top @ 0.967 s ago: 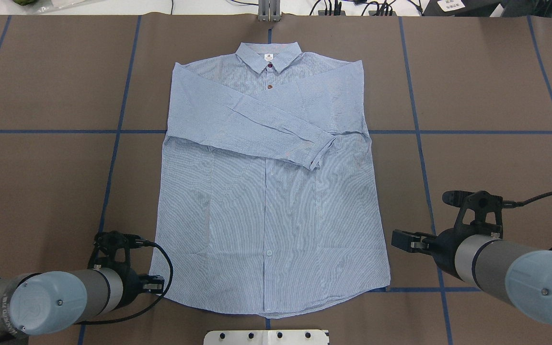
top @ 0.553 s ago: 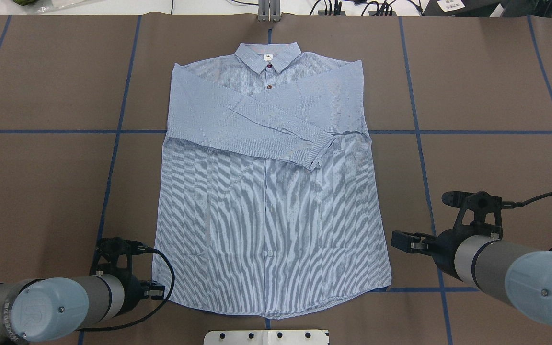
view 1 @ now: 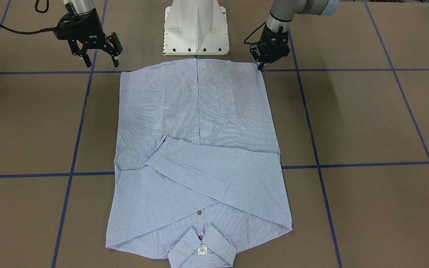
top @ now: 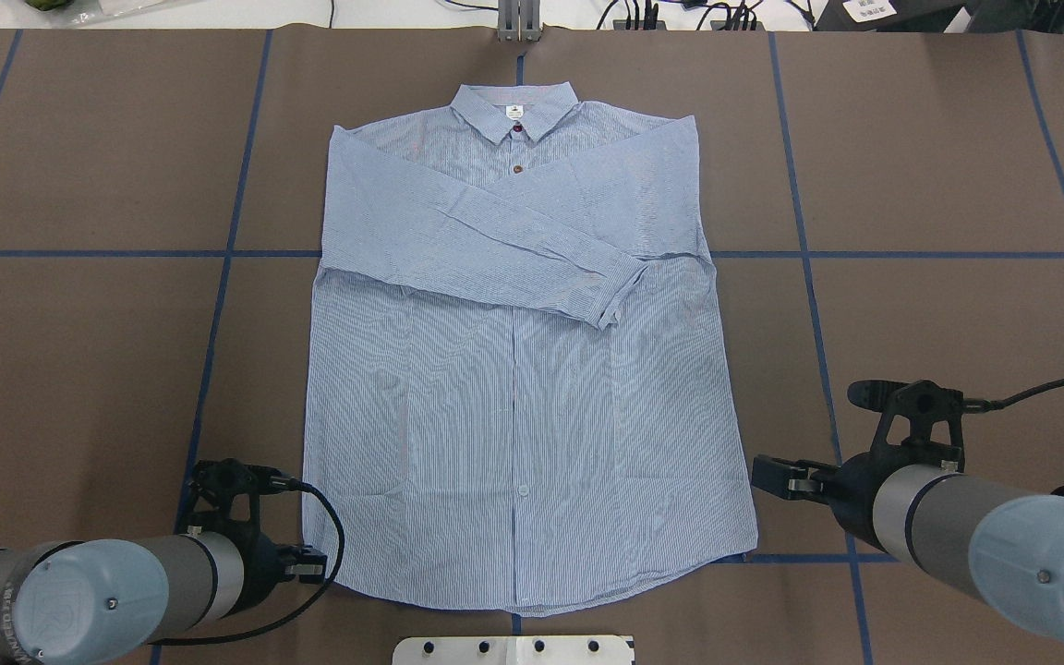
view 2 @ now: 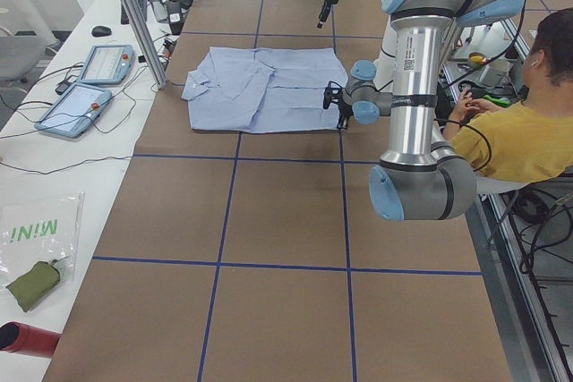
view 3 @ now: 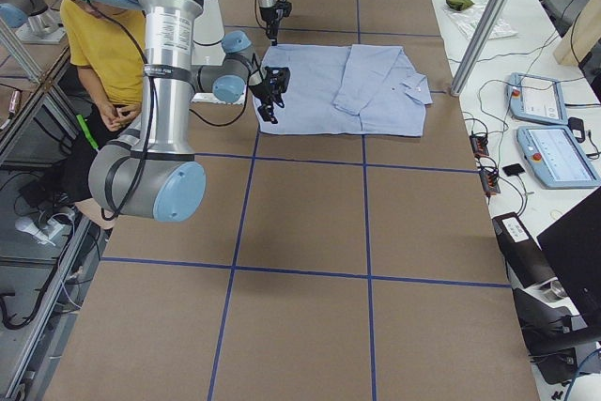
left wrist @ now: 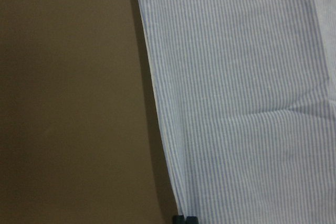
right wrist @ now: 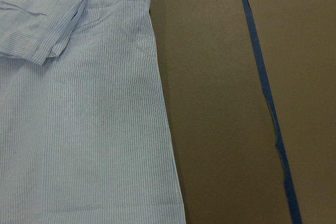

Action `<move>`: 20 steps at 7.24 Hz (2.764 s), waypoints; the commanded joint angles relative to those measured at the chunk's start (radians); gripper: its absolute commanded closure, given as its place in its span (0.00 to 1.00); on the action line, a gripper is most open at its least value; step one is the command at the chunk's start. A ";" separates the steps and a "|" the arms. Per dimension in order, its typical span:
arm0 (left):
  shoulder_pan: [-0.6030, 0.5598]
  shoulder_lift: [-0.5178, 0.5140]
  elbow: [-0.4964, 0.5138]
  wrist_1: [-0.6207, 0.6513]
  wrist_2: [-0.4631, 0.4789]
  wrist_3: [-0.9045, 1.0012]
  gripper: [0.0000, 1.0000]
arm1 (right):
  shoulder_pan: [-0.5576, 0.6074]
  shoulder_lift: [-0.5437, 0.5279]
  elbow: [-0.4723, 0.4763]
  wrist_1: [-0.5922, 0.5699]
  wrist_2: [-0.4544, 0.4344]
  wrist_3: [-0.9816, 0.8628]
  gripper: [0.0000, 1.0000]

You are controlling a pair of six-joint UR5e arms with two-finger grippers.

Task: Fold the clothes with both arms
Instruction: 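Grasp the hem corners with both grippers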

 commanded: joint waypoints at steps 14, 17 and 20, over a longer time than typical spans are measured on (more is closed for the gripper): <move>0.000 -0.012 -0.003 -0.006 0.016 0.002 1.00 | -0.302 0.004 -0.218 0.134 -0.363 0.255 0.53; 0.000 -0.010 -0.003 -0.006 0.016 0.002 1.00 | -0.309 0.009 -0.218 0.087 -0.373 0.254 0.69; 0.000 -0.009 -0.003 -0.006 0.016 0.002 1.00 | -0.313 0.035 -0.219 0.059 -0.373 0.253 0.70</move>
